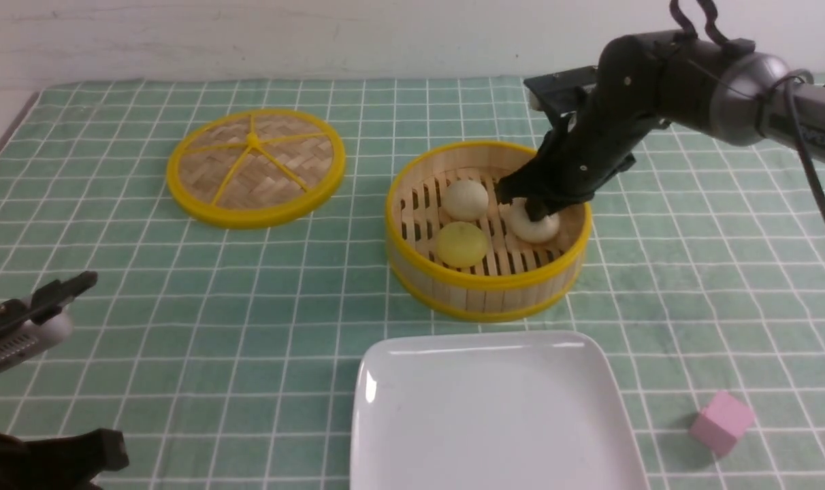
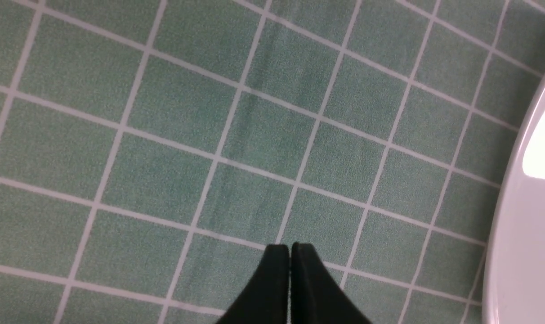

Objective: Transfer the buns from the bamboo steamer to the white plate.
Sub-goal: 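Reach toward a bun in the bamboo steamer with the right gripper, then move the steamed bun from the bamboo steamer onto the white plate with the right gripper, then reach into the bamboo steamer and grasp a bun with the left gripper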

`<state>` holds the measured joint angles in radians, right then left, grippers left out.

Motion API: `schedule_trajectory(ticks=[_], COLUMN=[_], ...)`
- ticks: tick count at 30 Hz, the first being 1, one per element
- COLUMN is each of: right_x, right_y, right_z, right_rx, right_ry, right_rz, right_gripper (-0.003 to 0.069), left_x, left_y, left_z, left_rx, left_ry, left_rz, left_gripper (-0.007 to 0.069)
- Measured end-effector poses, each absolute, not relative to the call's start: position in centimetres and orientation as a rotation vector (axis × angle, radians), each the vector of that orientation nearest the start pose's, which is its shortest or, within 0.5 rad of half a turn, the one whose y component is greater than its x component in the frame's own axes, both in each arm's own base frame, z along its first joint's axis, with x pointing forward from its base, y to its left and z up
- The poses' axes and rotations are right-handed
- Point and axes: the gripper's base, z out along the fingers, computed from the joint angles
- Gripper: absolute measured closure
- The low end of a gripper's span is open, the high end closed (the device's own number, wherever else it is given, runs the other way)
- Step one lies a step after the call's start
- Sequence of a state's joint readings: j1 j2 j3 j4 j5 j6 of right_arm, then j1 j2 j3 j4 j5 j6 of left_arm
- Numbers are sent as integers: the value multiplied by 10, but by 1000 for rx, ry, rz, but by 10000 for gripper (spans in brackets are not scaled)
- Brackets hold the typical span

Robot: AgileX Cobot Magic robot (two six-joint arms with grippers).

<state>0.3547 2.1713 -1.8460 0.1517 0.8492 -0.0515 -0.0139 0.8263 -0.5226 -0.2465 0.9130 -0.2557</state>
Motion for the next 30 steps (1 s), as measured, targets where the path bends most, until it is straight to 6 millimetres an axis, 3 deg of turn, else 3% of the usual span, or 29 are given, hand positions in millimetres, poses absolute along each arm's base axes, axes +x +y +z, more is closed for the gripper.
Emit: schedule_trajectory(ticks=[2, 5, 6, 7, 8, 9, 11, 12, 15, 16, 18, 19, 21, 23, 26, 30], right_x=[444, 419, 404, 402, 380, 374, 344, 322, 299, 283, 273, 273, 268, 269, 271, 271], right_y=[176, 169, 166, 165, 162, 161, 164, 170, 179, 187, 194, 194, 198, 198, 198, 198], right_z=[226, 267, 291, 294, 316, 320, 330, 324, 304, 275, 249, 247, 216, 204, 187, 195], right_rx=[-452, -479, -485, -487, -501, -504, -535, -573, -627, -665, -688, -681, -648, -618, -581, -578], right_ry=[2648, 2690, 2689, 2690, 2693, 2695, 2716, 2748, 2797, 2829, 2829, 2828, 2811, 2811, 2827, 2805], right_rz=[283, 302, 328, 329, 373, 379, 439, 470, 483, 469, 442, 441, 404, 394, 378, 380], right_gripper=[639, 639, 639, 639, 639, 639, 639, 639, 638, 636, 631, 629, 599, 573, 437, 248], left_x=[126, 126, 126, 126, 126, 126, 127, 128, 128, 128, 128, 128, 128, 128, 128, 128], left_y=[-19, -19, -19, -19, -19, -19, -19, -19, -19, -19, -19, -19, -19, -19, -19, -19], left_z=[244, 244, 244, 244, 244, 244, 245, 245, 245, 245, 245, 245, 245, 245, 245, 246], left_rx=[-471, -471, -471, -471, -471, -471, -471, -471, -471, -471, -471, -471, -471, -471, -471, -471], left_ry=[2669, 2669, 2669, 2669, 2667, 2665, 2651, 2646, 2645, 2645, 2645, 2645, 2645, 2644, 2644, 2636], left_rz=[-390, -390, -390, -390, -390, -390, -390, -390, -390, -390, -390, -390, -390, -390, -390, -390], left_gripper=[592, 586, 584, 584, 582, 582, 580, 580, 577, 573, 571, 571, 570, 569, 564, 557])
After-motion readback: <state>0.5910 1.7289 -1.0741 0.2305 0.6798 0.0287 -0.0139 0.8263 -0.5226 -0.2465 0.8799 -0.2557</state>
